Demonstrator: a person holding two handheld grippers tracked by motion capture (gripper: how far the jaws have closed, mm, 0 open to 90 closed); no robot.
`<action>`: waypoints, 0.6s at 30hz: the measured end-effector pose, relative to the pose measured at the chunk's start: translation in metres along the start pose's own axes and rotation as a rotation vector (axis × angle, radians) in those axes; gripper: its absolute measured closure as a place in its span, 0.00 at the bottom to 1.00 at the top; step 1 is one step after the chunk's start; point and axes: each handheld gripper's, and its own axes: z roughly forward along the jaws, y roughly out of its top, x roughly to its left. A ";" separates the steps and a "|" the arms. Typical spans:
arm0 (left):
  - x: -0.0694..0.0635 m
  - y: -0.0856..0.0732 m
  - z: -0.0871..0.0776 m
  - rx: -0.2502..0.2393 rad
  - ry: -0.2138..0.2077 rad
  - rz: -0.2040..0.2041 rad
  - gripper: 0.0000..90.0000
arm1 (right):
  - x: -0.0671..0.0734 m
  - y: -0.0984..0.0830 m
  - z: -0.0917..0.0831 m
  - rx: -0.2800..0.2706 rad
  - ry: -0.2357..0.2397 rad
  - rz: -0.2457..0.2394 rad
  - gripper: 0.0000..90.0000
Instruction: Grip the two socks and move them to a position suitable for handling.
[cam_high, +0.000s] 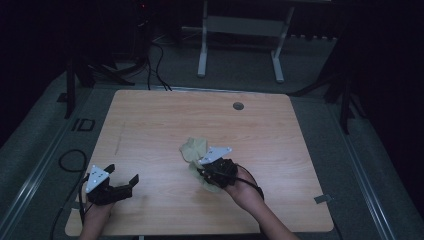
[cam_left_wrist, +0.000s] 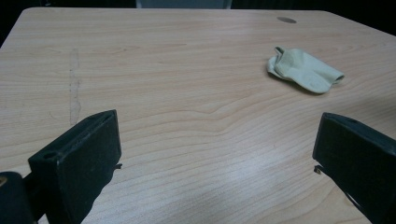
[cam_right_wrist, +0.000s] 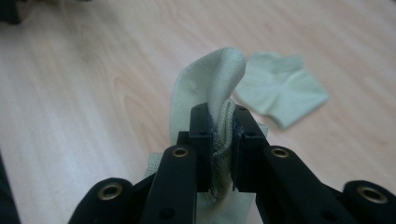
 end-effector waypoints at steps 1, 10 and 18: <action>0.000 0.000 0.000 0.000 0.000 0.000 0.01 | 0.000 0.000 0.000 0.000 0.000 0.000 0.90; -0.003 0.000 0.002 0.010 -0.026 0.014 0.01 | 0.014 -0.026 0.034 0.071 0.010 0.020 0.90; -0.006 0.000 0.003 0.018 -0.044 0.038 0.01 | 0.026 -0.043 0.063 0.142 0.036 0.040 0.90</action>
